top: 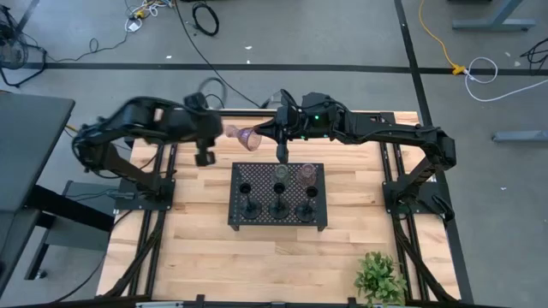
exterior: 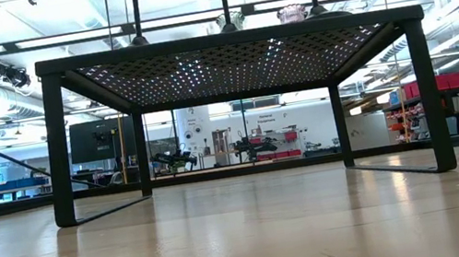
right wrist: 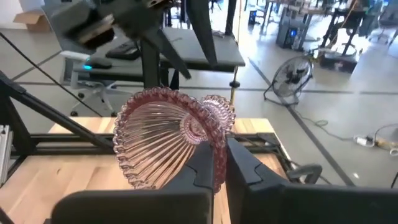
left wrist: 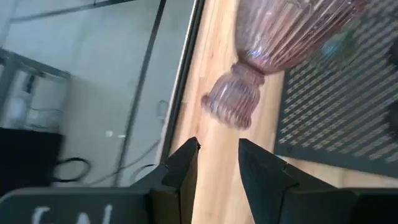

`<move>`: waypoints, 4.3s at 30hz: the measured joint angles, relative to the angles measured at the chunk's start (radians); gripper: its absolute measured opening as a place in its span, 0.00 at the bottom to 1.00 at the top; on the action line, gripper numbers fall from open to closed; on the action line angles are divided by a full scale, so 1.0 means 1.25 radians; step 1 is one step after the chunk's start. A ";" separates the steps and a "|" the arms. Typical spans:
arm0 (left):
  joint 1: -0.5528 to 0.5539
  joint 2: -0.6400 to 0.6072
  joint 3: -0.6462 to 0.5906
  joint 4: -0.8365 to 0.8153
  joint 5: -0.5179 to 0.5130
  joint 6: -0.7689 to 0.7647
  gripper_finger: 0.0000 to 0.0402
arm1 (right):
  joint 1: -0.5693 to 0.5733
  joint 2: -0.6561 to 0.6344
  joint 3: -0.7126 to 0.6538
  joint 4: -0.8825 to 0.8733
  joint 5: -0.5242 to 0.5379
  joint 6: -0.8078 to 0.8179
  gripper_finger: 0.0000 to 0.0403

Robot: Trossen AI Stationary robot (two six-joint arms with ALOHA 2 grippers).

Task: Pick & Place candle stick holders
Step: Put the pink candle holder on the shelf aligned with the candle holders

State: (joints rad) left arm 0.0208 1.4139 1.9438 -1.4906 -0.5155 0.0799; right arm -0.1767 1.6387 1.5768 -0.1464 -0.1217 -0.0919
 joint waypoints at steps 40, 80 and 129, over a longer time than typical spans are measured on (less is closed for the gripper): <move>0.012 -0.492 -0.704 0.846 0.269 -0.119 0.25 | 0.135 -0.045 -0.039 0.227 0.322 -0.221 0.01; 0.161 -0.417 -1.012 1.730 0.647 -0.328 0.39 | 0.189 -0.009 -0.236 0.644 0.258 -0.287 0.01; 0.161 -0.412 -1.010 1.780 0.623 -0.321 0.42 | 0.155 0.012 -0.239 0.631 0.226 -0.250 0.00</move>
State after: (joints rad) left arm 0.2218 0.8986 0.6811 0.7347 0.2638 -0.3214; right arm 0.0166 1.6543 1.2781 0.6426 0.1608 -0.4041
